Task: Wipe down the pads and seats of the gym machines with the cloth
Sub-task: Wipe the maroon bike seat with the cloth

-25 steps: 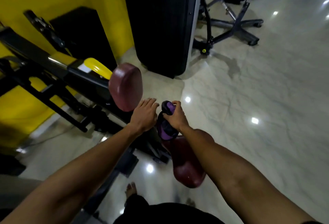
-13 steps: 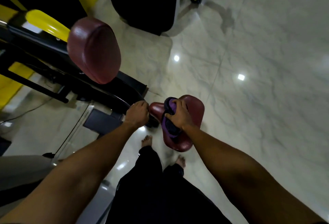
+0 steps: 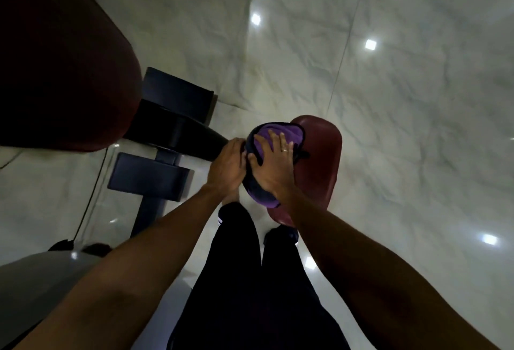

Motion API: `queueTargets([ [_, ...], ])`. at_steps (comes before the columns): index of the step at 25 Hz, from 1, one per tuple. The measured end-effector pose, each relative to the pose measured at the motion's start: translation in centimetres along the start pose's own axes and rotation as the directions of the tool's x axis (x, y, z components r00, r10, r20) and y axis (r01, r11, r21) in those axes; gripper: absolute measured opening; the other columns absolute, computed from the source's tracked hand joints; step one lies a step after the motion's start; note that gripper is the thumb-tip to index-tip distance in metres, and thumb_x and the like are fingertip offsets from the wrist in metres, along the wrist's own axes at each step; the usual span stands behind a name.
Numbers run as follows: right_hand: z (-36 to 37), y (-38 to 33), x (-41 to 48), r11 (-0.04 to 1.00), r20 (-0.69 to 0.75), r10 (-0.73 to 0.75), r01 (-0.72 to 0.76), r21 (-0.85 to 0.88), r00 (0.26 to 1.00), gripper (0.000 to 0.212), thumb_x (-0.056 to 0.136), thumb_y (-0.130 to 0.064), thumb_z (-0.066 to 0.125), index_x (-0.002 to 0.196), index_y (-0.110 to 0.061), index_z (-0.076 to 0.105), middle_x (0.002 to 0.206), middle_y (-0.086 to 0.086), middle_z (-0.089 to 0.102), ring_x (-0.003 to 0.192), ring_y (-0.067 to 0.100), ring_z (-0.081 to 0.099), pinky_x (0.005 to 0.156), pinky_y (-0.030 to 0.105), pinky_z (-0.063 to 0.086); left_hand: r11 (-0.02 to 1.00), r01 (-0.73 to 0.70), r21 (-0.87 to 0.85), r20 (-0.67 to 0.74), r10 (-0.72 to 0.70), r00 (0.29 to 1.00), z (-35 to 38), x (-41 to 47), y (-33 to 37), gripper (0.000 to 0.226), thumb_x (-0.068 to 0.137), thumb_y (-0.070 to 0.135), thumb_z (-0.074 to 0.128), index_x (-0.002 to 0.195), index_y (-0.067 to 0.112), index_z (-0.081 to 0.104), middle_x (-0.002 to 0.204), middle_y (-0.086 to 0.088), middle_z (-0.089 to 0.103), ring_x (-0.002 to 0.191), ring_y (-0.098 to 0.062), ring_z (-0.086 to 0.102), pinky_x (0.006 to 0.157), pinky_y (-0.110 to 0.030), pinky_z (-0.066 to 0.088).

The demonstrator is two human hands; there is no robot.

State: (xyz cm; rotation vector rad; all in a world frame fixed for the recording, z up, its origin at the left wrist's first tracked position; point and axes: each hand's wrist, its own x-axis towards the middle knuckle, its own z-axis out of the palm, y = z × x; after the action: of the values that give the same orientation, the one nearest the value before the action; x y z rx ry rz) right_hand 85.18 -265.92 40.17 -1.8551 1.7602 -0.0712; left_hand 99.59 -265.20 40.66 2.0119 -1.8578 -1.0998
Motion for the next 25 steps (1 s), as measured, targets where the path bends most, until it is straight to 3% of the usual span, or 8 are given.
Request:
queueTargets([
  [5,-1.1,5.0,4.7,0.966,-0.07,-0.206,0.192,-0.175,0.976,0.053,0.086,-0.048,0.048,0.125,-0.018,0.068,0.13,0.014,0.063,0.13,0.032,0.054,0.122,0.054,0.019,0.997,-0.08,0.004,-0.08,0.08,0.994,1.6,1.6,-1.1,0.045,0.1,0.03,0.029,0.128,0.006,0.056,0.124,-0.012,0.058,0.115,-0.027,0.053,0.095,-0.04,0.047],
  [8,-3.8,9.5,6.6,0.961,-0.095,-0.19,0.165,-0.221,0.977,0.059,0.079,-0.045,0.045,0.126,-0.015,0.067,0.139,0.019,0.057,0.136,0.036,0.049,0.121,0.059,0.02,0.989,-0.129,0.073,-0.089,0.135,0.987,2.1,2.8,-0.5,0.054,0.094,0.029,0.026,0.125,0.002,0.062,0.121,-0.015,0.064,0.116,-0.031,0.055,0.1,-0.041,0.047],
  [11,-2.2,6.5,6.1,0.975,-0.111,-0.098,0.072,-0.211,0.989,0.051,0.08,-0.041,0.047,0.118,-0.014,0.069,0.135,0.017,0.059,0.134,0.039,0.048,0.119,0.06,0.024,0.985,-0.138,0.104,-0.107,0.149,0.983,2.8,4.0,0.0,0.05,0.093,0.027,0.03,0.116,0.003,0.068,0.109,-0.013,0.07,0.104,-0.032,0.063,0.092,-0.042,0.052],
  [16,-0.9,6.4,5.8,0.951,-0.148,-0.268,0.238,-0.196,0.952,0.04,0.09,-0.042,0.053,0.117,-0.017,0.07,0.13,0.014,0.063,0.123,0.035,0.057,0.116,0.052,0.033,0.959,-0.169,0.227,-0.176,0.211,0.961,4.0,4.7,-0.5,0.037,0.093,0.022,0.04,0.102,0.006,0.072,0.094,-0.011,0.072,0.087,-0.029,0.065,0.079,-0.038,0.053],
  [18,-2.2,8.3,6.7,0.968,-0.208,-0.191,0.15,-0.2,0.959,0.044,0.091,-0.042,0.051,0.124,-0.018,0.066,0.136,0.014,0.06,0.13,0.034,0.054,0.121,0.052,0.027,0.956,-0.183,0.229,-0.214,0.233,0.949,4.2,4.8,-0.6,0.035,0.092,0.021,0.043,0.102,0.007,0.073,0.094,-0.009,0.073,0.086,-0.028,0.065,0.079,-0.038,0.052],
  [21,-2.4,7.8,4.2,0.999,-0.172,0.035,-0.034,0.005,0.985,0.055,0.091,-0.043,0.051,0.143,-0.025,0.05,0.157,0.011,0.038,0.149,0.03,0.029,0.126,0.051,0.01,0.954,-0.187,0.235,-0.236,0.243,0.941,4.4,4.8,-0.5,0.033,0.091,0.021,0.044,0.101,0.008,0.073,0.092,-0.008,0.072,0.084,-0.026,0.065,0.079,-0.037,0.051],
  [23,-2.9,7.5,2.0,0.99,-0.038,-0.018,0.023,0.142,0.999,0.08,0.083,-0.043,0.062,0.156,-0.031,0.032,0.168,0.007,0.01,0.155,0.031,0.01,0.125,0.055,0.005,0.954,-0.193,0.228,-0.251,0.249,0.935,4.3,4.7,-0.5,0.033,0.091,0.02,0.044,0.1,0.008,0.073,0.091,-0.008,0.072,0.083,-0.026,0.065,0.079,-0.037,0.051],
  [25,-4.9,8.6,0.3,0.984,0.205,-0.145,0.118,0.134,0.968,0.112,0.075,-0.047,0.078,0.162,-0.036,0.008,0.168,-0.001,-0.022,0.156,0.028,-0.012,0.124,0.057,0.004,0.957,-0.195,0.215,-0.258,0.248,0.934,4.3,4.8,-0.6,0.034,0.091,0.02,0.043,0.1,0.007,0.073,0.091,-0.008,0.073,0.082,-0.027,0.066,0.078,-0.038,0.053],
])
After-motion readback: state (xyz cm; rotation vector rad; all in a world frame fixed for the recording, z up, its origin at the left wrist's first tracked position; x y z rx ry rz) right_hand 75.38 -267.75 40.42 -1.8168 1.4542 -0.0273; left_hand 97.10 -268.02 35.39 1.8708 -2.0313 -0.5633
